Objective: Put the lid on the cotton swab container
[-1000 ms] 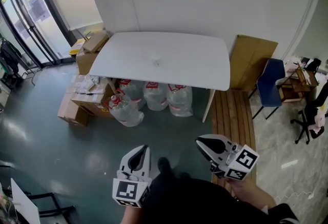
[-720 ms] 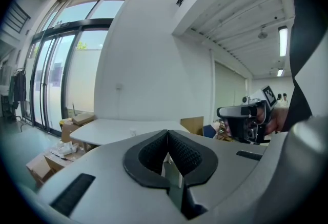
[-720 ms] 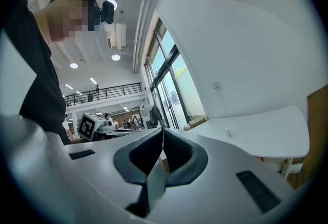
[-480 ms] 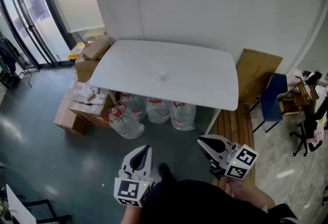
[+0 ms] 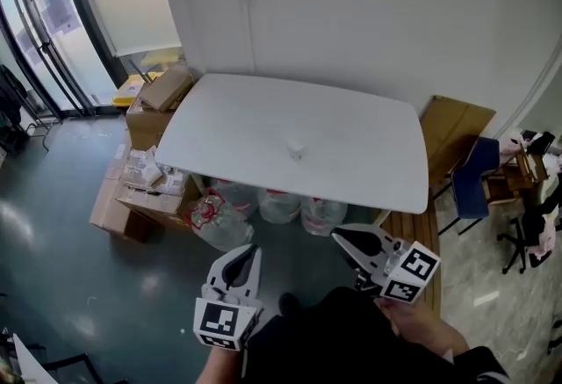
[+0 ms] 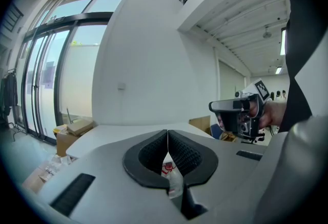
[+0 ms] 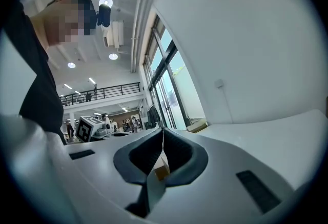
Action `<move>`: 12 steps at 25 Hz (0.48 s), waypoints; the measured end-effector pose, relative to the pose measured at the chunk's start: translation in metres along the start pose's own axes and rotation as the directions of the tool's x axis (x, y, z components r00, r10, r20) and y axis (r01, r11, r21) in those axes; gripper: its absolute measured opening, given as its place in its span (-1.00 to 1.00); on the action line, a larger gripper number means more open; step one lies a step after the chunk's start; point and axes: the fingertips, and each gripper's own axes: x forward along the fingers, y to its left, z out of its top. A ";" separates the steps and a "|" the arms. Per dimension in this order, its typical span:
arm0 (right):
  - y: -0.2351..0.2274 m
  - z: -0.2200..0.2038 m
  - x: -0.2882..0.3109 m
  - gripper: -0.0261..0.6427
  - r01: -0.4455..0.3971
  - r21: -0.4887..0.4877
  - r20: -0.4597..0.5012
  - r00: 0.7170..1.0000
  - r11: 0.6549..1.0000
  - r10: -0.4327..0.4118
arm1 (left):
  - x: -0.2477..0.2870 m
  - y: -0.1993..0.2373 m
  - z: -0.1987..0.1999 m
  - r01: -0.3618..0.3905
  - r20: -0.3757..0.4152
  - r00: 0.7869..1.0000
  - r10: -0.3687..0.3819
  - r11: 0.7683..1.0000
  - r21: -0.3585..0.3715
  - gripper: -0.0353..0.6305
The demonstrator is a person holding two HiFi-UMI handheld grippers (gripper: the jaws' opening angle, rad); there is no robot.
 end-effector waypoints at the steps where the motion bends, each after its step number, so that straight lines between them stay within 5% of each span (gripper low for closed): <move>1: -0.007 0.000 0.006 -0.87 0.010 0.003 -0.001 1.000 1.000 -0.010 | 0.005 0.007 0.000 0.004 -0.004 1.000 -0.004 1.000 0.003 -0.86; 12: -0.089 0.005 0.061 -0.87 0.005 0.032 -0.021 1.000 0.999 -0.004 | 0.086 0.049 0.006 0.029 -0.003 1.000 -0.029 1.000 -0.008 -0.86</move>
